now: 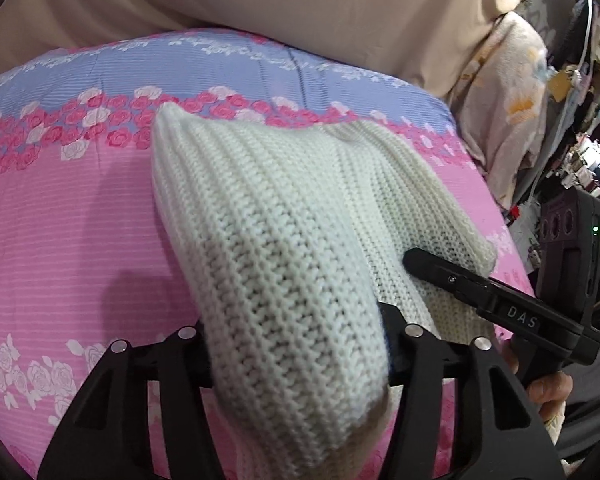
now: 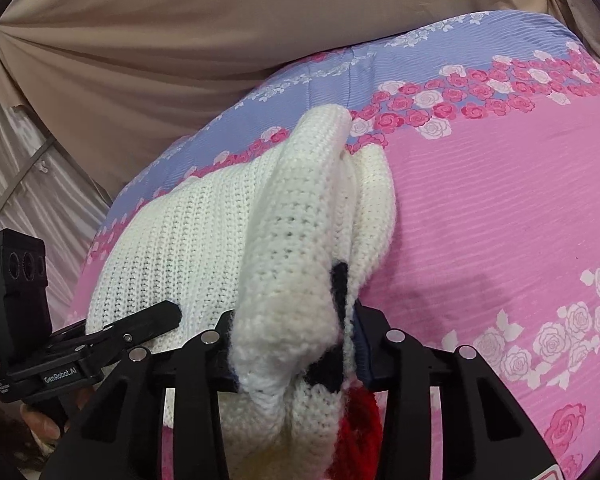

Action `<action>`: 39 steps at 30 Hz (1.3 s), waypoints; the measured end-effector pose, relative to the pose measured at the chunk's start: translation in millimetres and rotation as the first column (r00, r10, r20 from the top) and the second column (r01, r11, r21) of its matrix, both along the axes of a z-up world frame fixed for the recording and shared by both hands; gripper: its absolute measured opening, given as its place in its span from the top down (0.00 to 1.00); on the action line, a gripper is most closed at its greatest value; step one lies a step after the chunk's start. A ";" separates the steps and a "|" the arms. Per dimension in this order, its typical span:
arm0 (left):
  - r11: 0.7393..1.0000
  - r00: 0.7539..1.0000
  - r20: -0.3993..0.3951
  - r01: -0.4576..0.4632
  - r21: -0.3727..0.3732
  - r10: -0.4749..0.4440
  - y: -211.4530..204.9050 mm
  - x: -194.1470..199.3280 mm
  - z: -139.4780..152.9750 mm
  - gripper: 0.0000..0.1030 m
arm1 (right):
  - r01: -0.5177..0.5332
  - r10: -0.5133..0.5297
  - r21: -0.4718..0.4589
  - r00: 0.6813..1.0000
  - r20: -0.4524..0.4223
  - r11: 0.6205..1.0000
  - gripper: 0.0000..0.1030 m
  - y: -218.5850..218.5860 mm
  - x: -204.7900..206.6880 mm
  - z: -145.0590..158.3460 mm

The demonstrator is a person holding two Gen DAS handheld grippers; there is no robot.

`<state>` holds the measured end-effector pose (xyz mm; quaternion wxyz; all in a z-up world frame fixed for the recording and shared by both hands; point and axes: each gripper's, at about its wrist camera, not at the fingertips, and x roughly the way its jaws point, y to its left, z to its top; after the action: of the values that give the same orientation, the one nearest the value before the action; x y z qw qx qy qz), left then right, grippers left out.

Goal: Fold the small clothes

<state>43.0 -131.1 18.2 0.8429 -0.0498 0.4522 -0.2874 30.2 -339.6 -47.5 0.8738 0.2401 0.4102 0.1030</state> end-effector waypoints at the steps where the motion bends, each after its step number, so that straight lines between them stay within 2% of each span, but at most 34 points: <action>1: 1.000 1.000 0.000 0.011 -0.007 -0.011 0.1 -2.9 1.9 0.49 | 0.005 -0.005 0.002 1.000 -0.003 1.000 0.62 -0.9 -4.5 0.6; 5: 0.999 0.999 0.008 0.049 -0.004 -0.049 -5.2 -14.2 4.4 0.49 | 0.031 -0.031 0.014 0.999 -0.023 0.999 0.62 -3.6 -19.3 -2.9; 8: 0.997 0.997 0.025 0.072 -0.007 -0.072 -8.0 -19.9 10.7 0.49 | 0.049 -0.049 0.007 0.999 -0.007 0.999 0.62 -3.6 -27.5 4.5; 14: 0.993 0.990 0.089 0.112 -0.030 -0.109 -6.1 -32.2 35.1 0.50 | 0.066 -0.061 -0.040 0.992 0.110 0.997 0.62 4.4 -47.9 44.4; 18: 0.989 0.974 0.188 0.137 -0.046 -0.126 -0.6 -40.7 63.7 0.51 | 0.083 -0.064 -0.086 0.976 0.206 0.993 0.62 16.4 -58.4 77.3; 20: 0.987 0.956 0.265 0.150 -0.059 -0.129 6.3 -45.6 85.1 0.51 | 0.091 -0.060 -0.101 0.960 0.273 0.991 0.62 21.9 -62.6 98.3; 22: 0.985 0.933 0.338 0.160 -0.071 -0.127 14.1 -49.7 106.0 0.51 | 0.102 -0.053 -0.117 0.931 0.362 0.988 0.62 28.6 -65.7 124.1; 24: 0.983 0.898 0.424 0.169 -0.077 -0.121 22.5 -52.8 130.3 0.50 | 0.110 -0.044 -0.123 0.894 0.445 0.986 0.62 35.5 -66.0 147.1; 28: 0.985 0.810 0.580 0.155 -0.071 -0.086 39.4 -51.9 174.7 0.50 | 0.112 -0.018 -0.117 0.792 0.610 0.987 0.62 52.5 -50.5 188.5; 29: 0.987 0.787 0.614 0.142 -0.072 -0.068 46.1 -47.2 185.1 0.50 | 0.095 -0.010 -0.101 0.774 0.633 0.990 0.62 56.6 -39.8 196.1; 31: 0.990 0.767 0.641 0.115 -0.080 -0.037 58.6 -33.2 196.0 0.48 | 0.064 -0.007 -0.066 0.762 0.647 0.996 0.61 63.4 -17.2 202.2; 33: 0.993 0.771 0.637 0.075 -0.095 0.002 74.0 -8.1 196.1 0.45 | 0.041 -0.007 -0.038 0.772 0.635 0.998 0.60 71.2 14.8 195.0; 34: 0.994 0.778 0.628 0.060 -0.087 0.008 79.0 5.0 190.8 0.43 | 0.034 -0.010 -0.028 0.787 0.617 0.999 0.57 75.5 30.9 186.4; 35: 0.996 0.794 0.608 0.036 -0.081 0.021 85.2 22.6 179.8 0.35 | 0.010 0.001 -0.016 0.819 0.574 1.000 0.55 81.4 53.4 169.9; 37: 0.999 0.840 0.541 -0.024 -0.046 0.045 95.6 57.6 146.2 0.18 | -0.015 0.015 -0.003 0.889 0.459 1.000 0.46 89.1 93.3 129.7; 38: 0.997 0.867 0.491 -0.079 -0.021 0.079 102.9 77.6 119.5 0.08 | -0.002 0.007 -0.015 0.928 0.374 1.000 0.46 92.3 113.5 99.9; 39: 0.993 0.892 0.440 -0.121 0.007 0.106 110.5 93.7 94.2 0.09 | 0.025 -0.013 -0.037 0.950 0.311 0.999 0.46 93.5 124.4 75.9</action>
<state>136.7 -20.6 112.4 0.9391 0.0043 0.2520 -0.2337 154.6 -246.1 28.3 0.9330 0.2073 0.2675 0.1227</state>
